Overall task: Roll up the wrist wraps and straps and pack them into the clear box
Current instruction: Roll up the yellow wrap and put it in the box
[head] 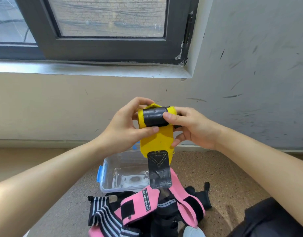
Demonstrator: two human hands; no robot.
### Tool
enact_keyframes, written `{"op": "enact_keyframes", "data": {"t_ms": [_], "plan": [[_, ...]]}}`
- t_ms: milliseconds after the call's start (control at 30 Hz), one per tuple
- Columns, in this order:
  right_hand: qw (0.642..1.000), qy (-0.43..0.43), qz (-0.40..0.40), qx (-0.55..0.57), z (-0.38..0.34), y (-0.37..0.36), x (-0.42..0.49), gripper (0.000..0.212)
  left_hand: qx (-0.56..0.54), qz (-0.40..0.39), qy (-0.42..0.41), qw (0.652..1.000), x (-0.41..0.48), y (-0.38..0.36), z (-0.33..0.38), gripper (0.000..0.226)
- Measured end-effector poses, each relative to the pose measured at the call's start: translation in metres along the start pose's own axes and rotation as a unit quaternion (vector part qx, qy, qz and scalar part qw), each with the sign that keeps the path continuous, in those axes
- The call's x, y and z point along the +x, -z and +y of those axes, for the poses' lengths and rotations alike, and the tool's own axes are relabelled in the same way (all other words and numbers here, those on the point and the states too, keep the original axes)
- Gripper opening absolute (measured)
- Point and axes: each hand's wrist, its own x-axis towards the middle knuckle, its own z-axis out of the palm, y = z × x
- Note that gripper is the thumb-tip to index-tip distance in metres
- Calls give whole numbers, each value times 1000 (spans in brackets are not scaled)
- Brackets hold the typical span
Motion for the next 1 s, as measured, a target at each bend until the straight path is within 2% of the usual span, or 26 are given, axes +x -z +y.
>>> {"op": "enact_keyframes", "data": {"t_ms": [167,333,533,667,800,1000], "plan": [[999,40,10,8,-1,3,1,42,-93,-46,142,984,1,0,5,61],[997,66,20,-33,1,4,-1,50,-116,-62,194,972,1,4,6,50],[990,113,29,-74,2,5,0,55,-127,-43,161,978,3,6,6,48],[995,55,11,-82,-6,10,-3,49,-94,-19,121,988,3,8,7,50],[999,11,11,-32,-6,13,-2,45,-105,-8,87,991,0,3,5,56],[1000,23,7,13,-1,1,-2,52,-97,1,61,993,-1,3,2,54]]}}
